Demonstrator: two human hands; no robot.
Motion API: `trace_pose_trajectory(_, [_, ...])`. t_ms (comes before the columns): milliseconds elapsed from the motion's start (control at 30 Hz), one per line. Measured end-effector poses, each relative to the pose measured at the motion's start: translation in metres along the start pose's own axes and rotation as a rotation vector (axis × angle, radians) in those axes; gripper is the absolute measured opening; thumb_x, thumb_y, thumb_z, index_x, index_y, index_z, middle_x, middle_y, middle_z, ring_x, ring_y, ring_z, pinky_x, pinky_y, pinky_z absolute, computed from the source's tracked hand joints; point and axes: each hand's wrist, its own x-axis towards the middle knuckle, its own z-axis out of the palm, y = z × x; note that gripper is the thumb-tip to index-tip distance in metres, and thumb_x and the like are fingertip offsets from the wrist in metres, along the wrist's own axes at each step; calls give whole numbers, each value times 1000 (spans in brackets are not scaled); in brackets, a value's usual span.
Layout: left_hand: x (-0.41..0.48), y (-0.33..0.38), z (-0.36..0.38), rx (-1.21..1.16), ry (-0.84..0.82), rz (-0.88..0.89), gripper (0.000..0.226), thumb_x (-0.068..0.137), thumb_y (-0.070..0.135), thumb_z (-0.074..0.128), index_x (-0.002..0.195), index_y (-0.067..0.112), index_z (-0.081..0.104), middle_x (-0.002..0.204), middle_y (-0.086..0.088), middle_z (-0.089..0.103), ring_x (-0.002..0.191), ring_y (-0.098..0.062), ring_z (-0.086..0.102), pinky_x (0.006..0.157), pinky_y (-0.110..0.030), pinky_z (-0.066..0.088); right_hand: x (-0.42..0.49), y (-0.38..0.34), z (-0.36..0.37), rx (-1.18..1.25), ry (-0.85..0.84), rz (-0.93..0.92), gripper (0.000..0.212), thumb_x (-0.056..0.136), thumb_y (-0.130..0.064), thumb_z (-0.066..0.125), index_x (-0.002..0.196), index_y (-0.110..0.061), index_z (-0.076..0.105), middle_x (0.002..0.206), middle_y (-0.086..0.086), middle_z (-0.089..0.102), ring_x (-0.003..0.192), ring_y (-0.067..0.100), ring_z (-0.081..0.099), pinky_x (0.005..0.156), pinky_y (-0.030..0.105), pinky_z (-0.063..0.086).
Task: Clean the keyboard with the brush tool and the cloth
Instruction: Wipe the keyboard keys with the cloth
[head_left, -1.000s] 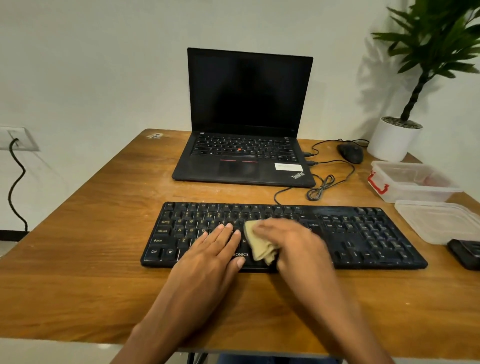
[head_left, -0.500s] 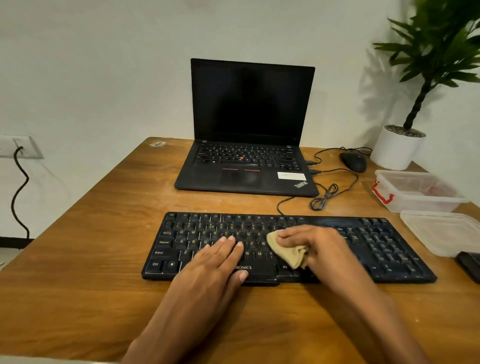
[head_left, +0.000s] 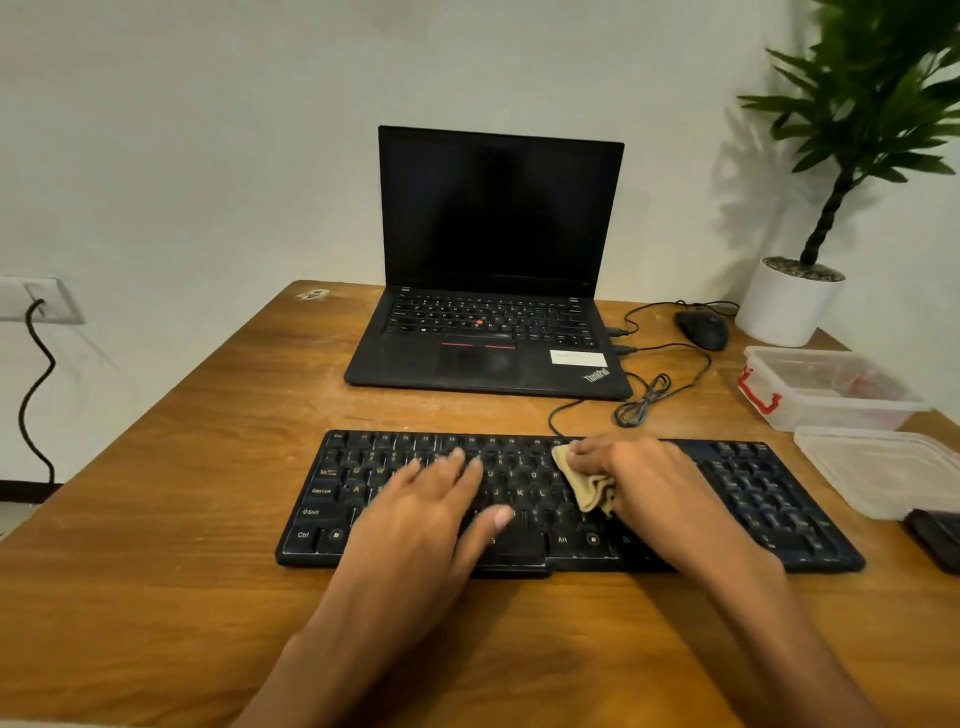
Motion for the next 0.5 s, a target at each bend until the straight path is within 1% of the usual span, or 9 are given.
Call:
trace_pose_trajectory(67, [19, -1, 3, 47, 0, 5, 85, 76, 67, -9, 147, 23, 1, 155, 6, -4, 142, -7, -5, 107, -21, -14, 2, -1, 1, -19, -30, -10, 54, 76, 3, 55, 119, -30, 60, 129, -13, 55, 117, 16, 52, 93, 36, 46])
trace_pose_trajectory(133, [28, -2, 10, 71, -74, 10, 81, 79, 63, -4, 147, 18, -3, 156, -1, -8, 142, -10, -10, 109, -25, -13, 4, -2, -2, -17, 0, -3, 54, 74, 4, 54, 116, -29, 60, 126, -9, 58, 114, 17, 54, 89, 37, 47])
trace_pose_trajectory(167, [28, -3, 14, 68, -117, -1, 81, 79, 62, -4, 147, 17, -4, 156, -2, -8, 142, -11, -10, 109, -24, -13, 6, -6, -1, -22, 22, -19, 53, 74, 4, 53, 116, -28, 60, 126, -7, 59, 114, 18, 54, 90, 37, 47])
trace_pose_trajectory(233, [27, -3, 19, 50, -146, -12, 82, 79, 62, -3, 147, 16, -3, 156, -3, -7, 142, -11, -9, 108, -23, -12, 8, -21, 1, -15, 52, -143, 55, 79, 5, 52, 124, -26, 55, 134, -6, 52, 124, 15, 46, 102, 33, 40])
trace_pose_trajectory(267, [26, -3, 19, 43, -145, -11, 82, 79, 62, -4, 147, 16, -3, 156, -3, -7, 142, -11, -9, 107, -22, -11, 7, -25, 4, 1, 29, -212, 57, 80, 5, 52, 128, -25, 52, 137, -7, 49, 128, 12, 42, 106, 30, 36])
trace_pose_trajectory(300, [25, -4, 19, 37, -141, -11, 83, 77, 63, -5, 147, 17, -2, 156, -2, -6, 142, -10, -8, 107, -22, -11, 6, -24, 6, 20, 0, -239, 57, 81, 6, 52, 129, -26, 51, 138, -9, 47, 130, 10, 39, 107, 28, 34])
trace_pose_trajectory(367, [27, -7, 19, 28, -126, -6, 90, 72, 66, -13, 147, 18, -2, 156, -1, -6, 142, -9, -8, 107, -21, -12, 7, -5, 3, 59, -39, -128, 53, 82, 2, 56, 124, -30, 55, 134, -13, 51, 126, 8, 44, 106, 32, 36])
trace_pose_trajectory(433, [26, -7, 19, 20, -123, -4, 93, 70, 68, -15, 147, 18, -1, 156, -1, -5, 142, -9, -8, 107, -21, -12, 14, 11, -2, 77, -36, -18, 45, 81, -5, 61, 115, -33, 62, 125, -11, 60, 115, 11, 54, 97, 35, 44])
trace_pose_trajectory(500, [26, -7, 20, 14, -127, -11, 92, 73, 70, -11, 147, 18, 0, 156, -1, -4, 142, -9, -7, 109, -21, -11, 26, 1, -3, -20, 20, -30, 38, 81, -5, 58, 109, -30, 65, 118, -5, 64, 107, 17, 59, 88, 38, 50])
